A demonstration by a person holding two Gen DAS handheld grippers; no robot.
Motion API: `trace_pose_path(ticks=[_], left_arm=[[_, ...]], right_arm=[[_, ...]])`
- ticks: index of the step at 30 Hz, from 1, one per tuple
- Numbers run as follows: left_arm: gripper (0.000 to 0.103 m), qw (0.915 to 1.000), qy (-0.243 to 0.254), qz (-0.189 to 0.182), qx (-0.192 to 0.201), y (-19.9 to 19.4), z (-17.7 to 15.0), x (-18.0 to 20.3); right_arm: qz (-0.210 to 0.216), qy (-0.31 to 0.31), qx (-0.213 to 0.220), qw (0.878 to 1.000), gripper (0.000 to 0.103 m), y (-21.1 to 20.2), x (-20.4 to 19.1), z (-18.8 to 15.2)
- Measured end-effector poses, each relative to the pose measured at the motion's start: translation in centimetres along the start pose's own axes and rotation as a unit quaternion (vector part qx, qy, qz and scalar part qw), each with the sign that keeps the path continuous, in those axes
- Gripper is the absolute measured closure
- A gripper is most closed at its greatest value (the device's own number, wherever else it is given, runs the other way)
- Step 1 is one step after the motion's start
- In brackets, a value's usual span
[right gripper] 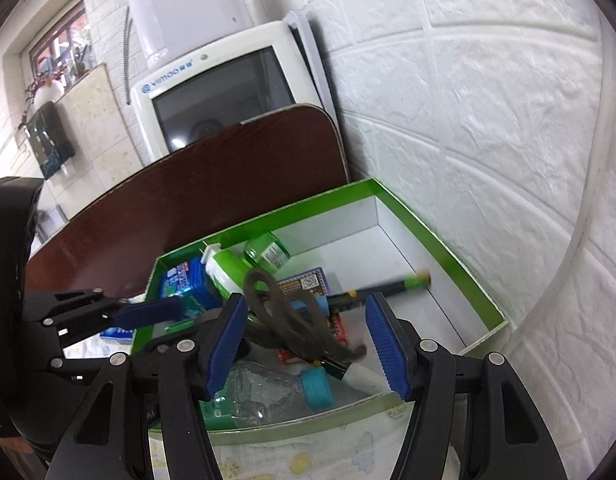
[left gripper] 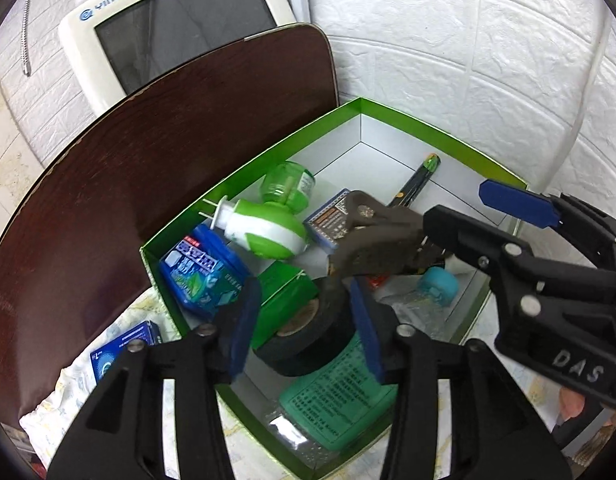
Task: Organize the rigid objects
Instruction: 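Carry the hair clip into the green box and open the right gripper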
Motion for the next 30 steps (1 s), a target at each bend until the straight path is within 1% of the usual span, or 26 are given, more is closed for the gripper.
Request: trace_pose_path(ticks=[1, 2, 5, 7, 11, 14, 17, 18, 20, 23, 25, 27, 30], left_arm=[[0.05, 1.0, -0.004, 0.0, 0.002, -0.2, -0.2, -0.3], [0.048, 0.9999, -0.008, 0.001, 0.007, -0.5, -0.4, -0.6], [0.047, 0.9995, -0.019, 0.014, 0.02, -1.6, -1.3, -2.0], [0.047, 0.9987, -0.038, 0.021, 0.027, -2.4, -2.0, -3.7], [0.047, 0.9937, -0.099, 0.043, 0.029, -3.3, -4.0, -8.3], [0.047, 0.9863, -0.153, 0.056, 0.024, -3.4, -6.1, -12.5], [0.047, 0.9766, -0.204, 0.066, 0.014, -3.2, -8.7, -16.4], [0.047, 0.9733, -0.22, 0.066, 0.008, -3.0, -9.7, -17.6], [0.049, 0.9691, -0.241, 0.052, -0.001, -2.6, -11.6, -19.4], [0.049, 0.9657, -0.257, 0.039, -0.006, -2.0, -13.9, -21.1], [0.049, 0.9658, -0.258, 0.026, -0.001, -1.8, -14.9, -21.6], [0.049, 0.9683, -0.249, 0.015, 0.0, -1.4, -15.3, -21.8], [0.049, 0.9689, -0.247, 0.016, 0.001, -0.5, -15.5, -22.5]], right_arm=[[-0.002, 0.002, -0.002, 1.0, 0.039, 0.0, 0.0, -0.1], [-0.002, 0.004, -0.004, 1.0, 0.039, 0.1, 0.1, -0.2], [-0.001, 0.006, -0.002, 1.0, 0.039, -0.3, -0.2, -0.3], [0.001, -0.001, 0.003, 1.0, 0.039, -0.7, -0.9, -0.2], [0.014, -0.016, 0.007, 1.0, 0.039, -1.4, -3.2, 0.1], [0.044, -0.036, 0.005, 0.998, 0.039, -1.8, -6.1, 0.1], [0.073, -0.066, -0.005, 0.995, 0.039, -1.5, -9.8, -0.2], [0.082, -0.076, -0.013, 0.994, 0.039, -1.2, -11.4, -0.3], [0.094, -0.083, -0.036, 0.992, 0.039, -0.2, -14.0, -0.6], [0.117, -0.087, -0.078, 0.986, 0.039, 2.0, -17.8, -1.0], [0.109, -0.091, -0.102, 0.985, 0.039, 3.8, -20.1, -1.1], [0.09, -0.086, -0.122, 0.985, 0.039, 5.5, -21.8, -1.1], [0.035, -0.067, -0.154, 0.985, 0.039, 8.7, -23.0, -1.1]])
Point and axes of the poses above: each gripper's, at about its wrist camera, not at the fingertips, and y roughly the way its jaws point, x to its right, z to its top, the point moved 2 cm from there along y, roughly the way its jaws point, and after that the axes turned 10 degrees about -x, right-handed, at the moved point
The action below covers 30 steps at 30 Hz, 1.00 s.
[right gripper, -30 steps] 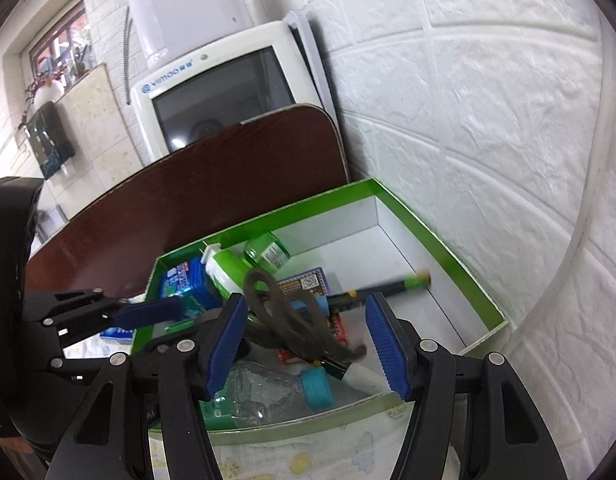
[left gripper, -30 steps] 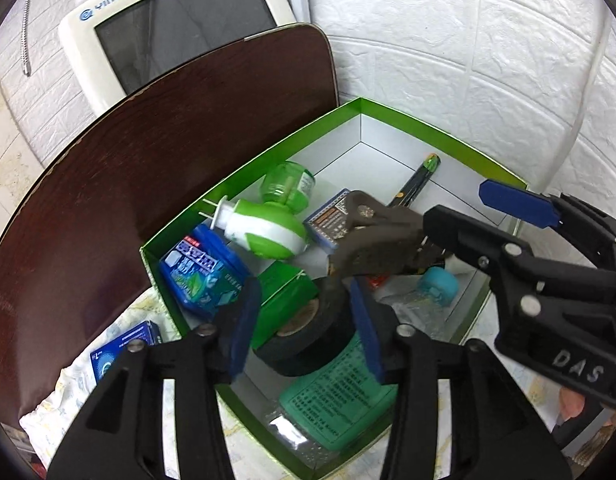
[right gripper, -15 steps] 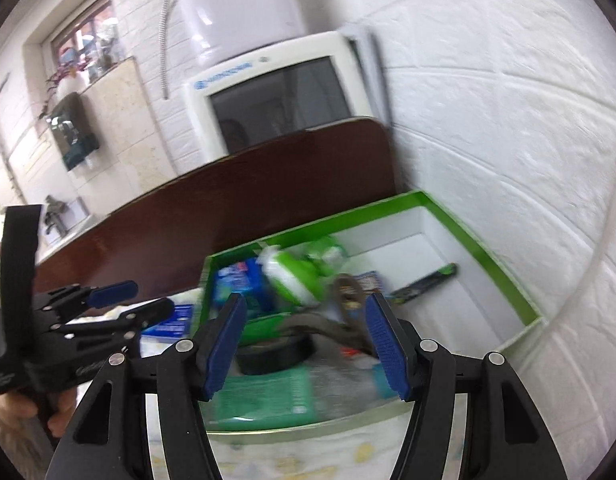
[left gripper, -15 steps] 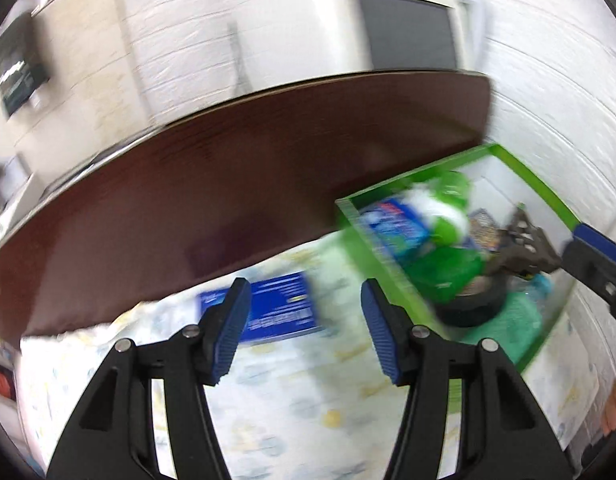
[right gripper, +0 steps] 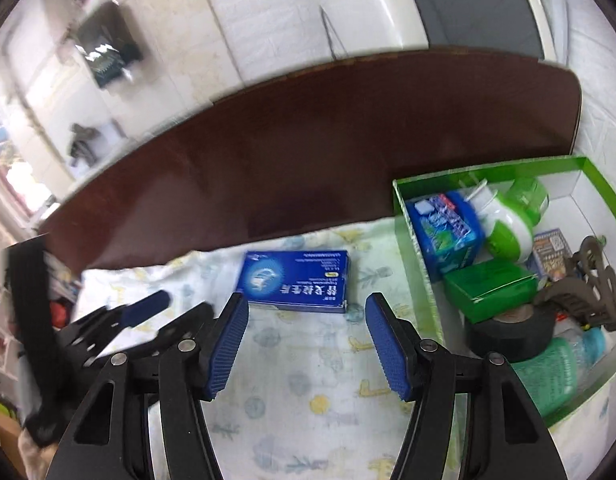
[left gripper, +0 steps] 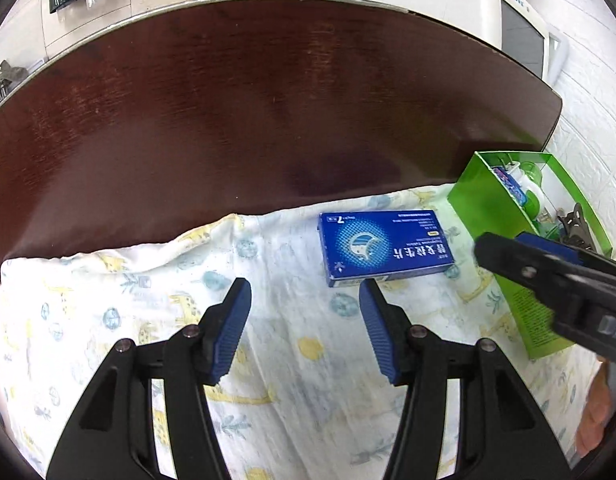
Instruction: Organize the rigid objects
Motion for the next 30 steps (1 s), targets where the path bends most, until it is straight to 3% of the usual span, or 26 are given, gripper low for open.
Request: trace_pose_path(ticks=[5, 7, 10, 17, 19, 23, 24, 26, 30], left_arm=[[0.051, 0.9996, -0.007, -0.027, -0.001, 1.7, 1.5, -0.4], [0.053, 0.9992, 0.004, -0.039, -0.004, 2.3, 1.9, -0.2], [0.061, 0.9983, 0.018, -0.054, -0.015, 3.3, 2.4, 0.4], [0.061, 0.9966, 0.023, -0.072, -0.033, 5.4, 3.0, 1.1], [0.062, 0.996, 0.022, -0.079, -0.035, 5.8, 3.4, 1.2], [0.063, 0.994, 0.025, -0.099, -0.039, 6.3, 3.6, 1.6], [0.063, 0.9948, 0.029, -0.091, -0.035, 5.9, 3.4, 1.7], [0.062, 0.9965, 0.038, -0.07, -0.026, 5.3, 3.0, 1.9], [0.062, 0.9971, 0.031, -0.064, -0.026, 4.5, 2.5, 1.8]], right_arm=[[-0.053, 0.039, -0.012, 0.998, 0.039, 2.6, 0.3, 0.5], [-0.047, 0.044, -0.008, 0.998, 0.039, 2.8, 0.1, 0.9], [-0.073, 0.037, -0.005, 0.997, 0.039, 3.4, -0.4, 1.7], [-0.076, 0.069, -0.046, 0.994, 0.048, 6.0, 0.1, 2.4], [-0.072, 0.086, -0.058, 0.992, 0.048, 6.9, 0.6, 2.3], [-0.02, 0.115, -0.069, 0.991, 0.048, 7.6, 1.5, 2.6], [-0.002, 0.109, -0.078, 0.991, 0.048, 7.9, 1.2, 2.8], [-0.013, 0.092, -0.084, 0.992, 0.048, 7.7, 0.5, 2.7], [0.007, 0.087, -0.094, 0.992, 0.048, 7.6, 0.0, 2.3]])
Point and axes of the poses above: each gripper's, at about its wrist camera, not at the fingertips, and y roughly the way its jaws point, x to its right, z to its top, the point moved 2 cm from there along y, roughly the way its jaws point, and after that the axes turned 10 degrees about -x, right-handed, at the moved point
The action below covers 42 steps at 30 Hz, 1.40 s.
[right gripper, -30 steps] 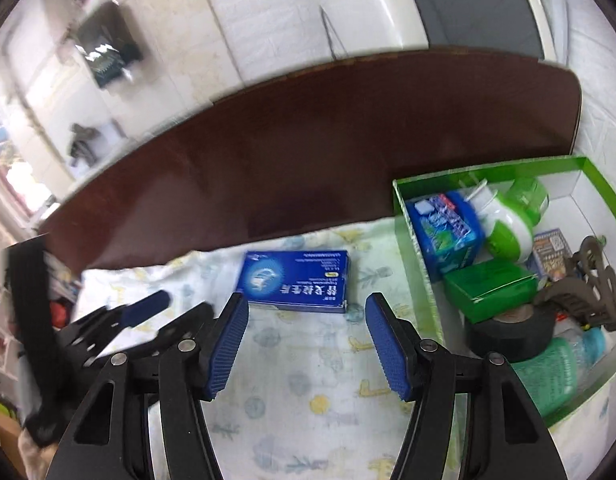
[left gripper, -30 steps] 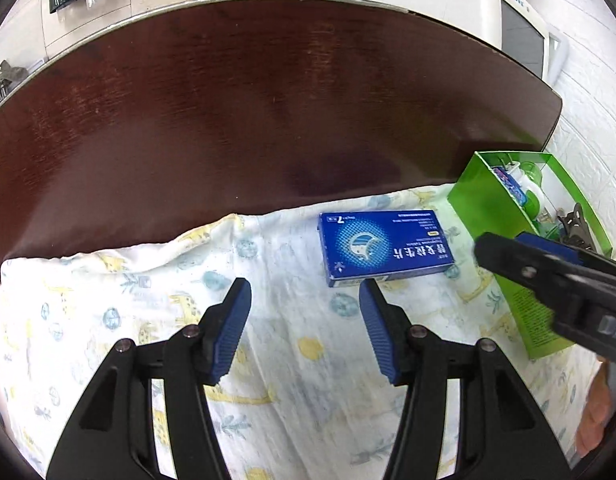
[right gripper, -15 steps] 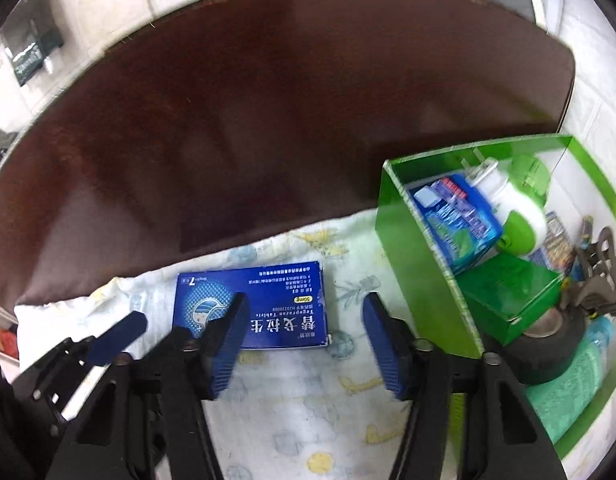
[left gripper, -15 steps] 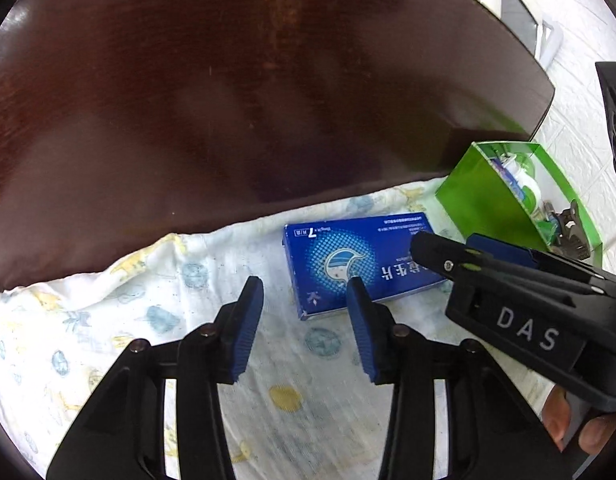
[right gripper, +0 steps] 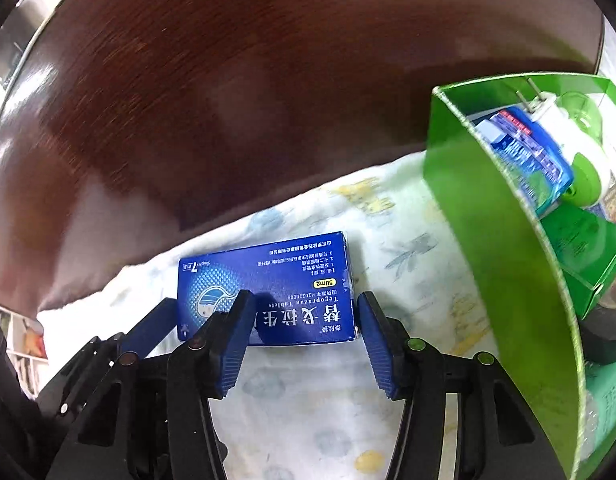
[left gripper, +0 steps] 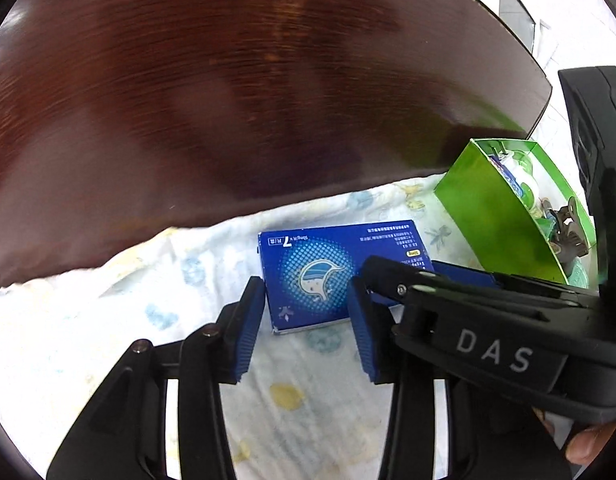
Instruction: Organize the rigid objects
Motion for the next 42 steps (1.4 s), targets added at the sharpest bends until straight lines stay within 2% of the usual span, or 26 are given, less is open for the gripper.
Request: trace_pose_path(ticks=[8, 16, 20, 23, 33, 39, 42], left_arm=[[0.063, 0.9993, -0.006, 0.024, 0.029, -3.7, -1.1, -0.1], [0.064, 0.9963, 0.03, 0.023, 0.077, -8.5, -0.9, 4.3], [0.064, 0.9938, 0.066, 0.015, 0.088, -9.2, 0.3, 8.5], [0.064, 0.991, 0.099, 0.011, 0.089, -9.1, 0.8, 12.2], [0.062, 0.9821, 0.173, -0.004, 0.073, -6.4, 3.2, 23.0], [0.062, 0.9811, 0.184, -0.005, 0.059, -4.4, 4.0, 25.8], [0.062, 0.9821, 0.181, -0.011, 0.049, -3.2, 4.5, 26.5]], right_arm=[[0.024, -0.025, 0.015, 0.999, 0.048, -2.6, -1.2, -1.5], [0.037, -0.03, 0.078, 0.996, 0.048, -9.8, 0.6, -3.6], [0.043, -0.01, 0.108, 0.993, 0.048, -13.3, 3.2, -4.4], [0.042, 0.015, 0.125, 0.991, 0.048, -15.4, 6.7, -4.5], [0.028, 0.082, 0.167, 0.982, 0.048, -17.9, 18.1, -3.5], [0.017, 0.098, 0.177, 0.979, 0.048, -18.0, 22.1, -2.8], [0.014, 0.103, 0.177, 0.979, 0.048, -17.3, 22.6, -2.2]])
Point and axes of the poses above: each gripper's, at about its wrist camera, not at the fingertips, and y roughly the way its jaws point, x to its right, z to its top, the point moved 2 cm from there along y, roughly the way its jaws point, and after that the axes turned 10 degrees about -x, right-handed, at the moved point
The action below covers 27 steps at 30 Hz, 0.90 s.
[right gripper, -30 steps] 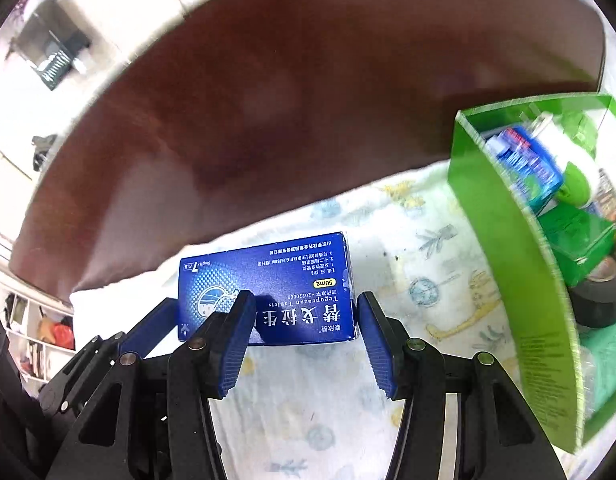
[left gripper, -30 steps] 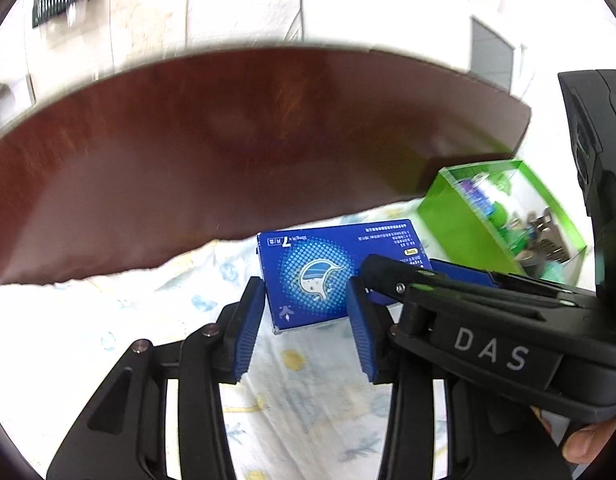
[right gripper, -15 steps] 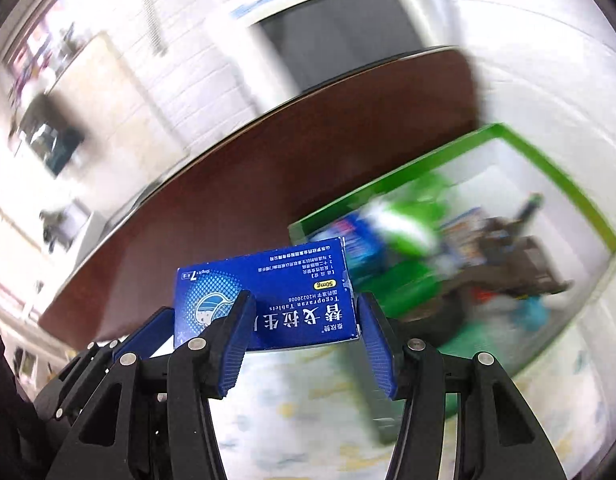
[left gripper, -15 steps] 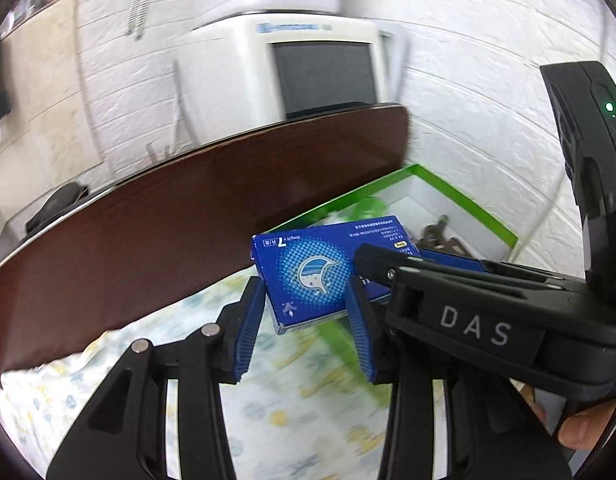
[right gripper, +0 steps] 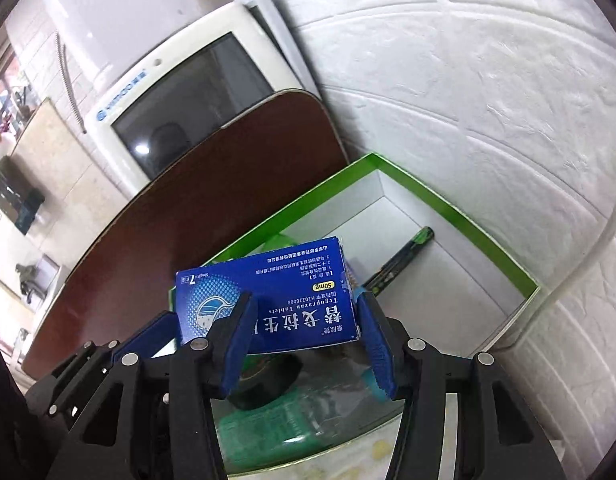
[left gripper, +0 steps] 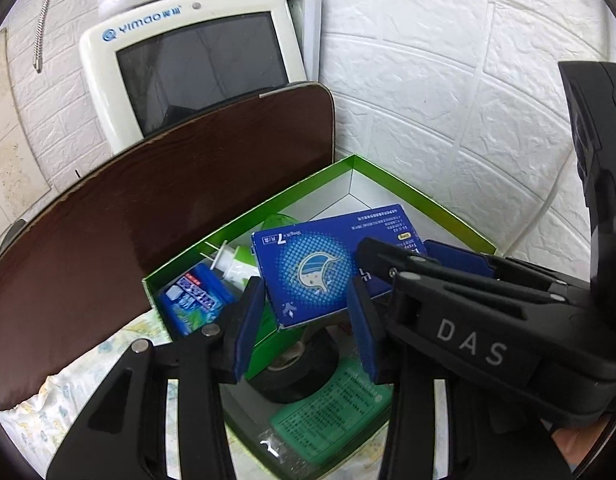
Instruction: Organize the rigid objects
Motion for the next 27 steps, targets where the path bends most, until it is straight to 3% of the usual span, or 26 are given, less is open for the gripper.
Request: trace_pose_path(ticks=[5, 12, 18, 27], left_arm=[[0.062, 0.9998, -0.013, 0.001, -0.013, 1.6, 0.4, 0.0], [0.059, 0.9983, -0.017, 0.056, -0.004, 0.8, -0.4, -1.1], [0.045, 0.9962, -0.015, 0.084, 0.017, -1.7, -1.9, -1.6], [0.032, 0.9948, -0.023, 0.087, 0.048, -5.7, -4.8, -1.3]], right_arm=[[-0.012, -0.006, 0.005, 1.0, 0.048, 1.0, 0.4, 0.6], [-0.055, -0.014, 0.043, 0.997, 0.048, 0.3, 0.8, 0.0], [-0.056, -0.011, 0.049, 0.997, 0.048, -0.7, 0.7, -0.9], [-0.071, -0.038, 0.085, 0.993, 0.048, -5.7, -0.8, -4.6]])
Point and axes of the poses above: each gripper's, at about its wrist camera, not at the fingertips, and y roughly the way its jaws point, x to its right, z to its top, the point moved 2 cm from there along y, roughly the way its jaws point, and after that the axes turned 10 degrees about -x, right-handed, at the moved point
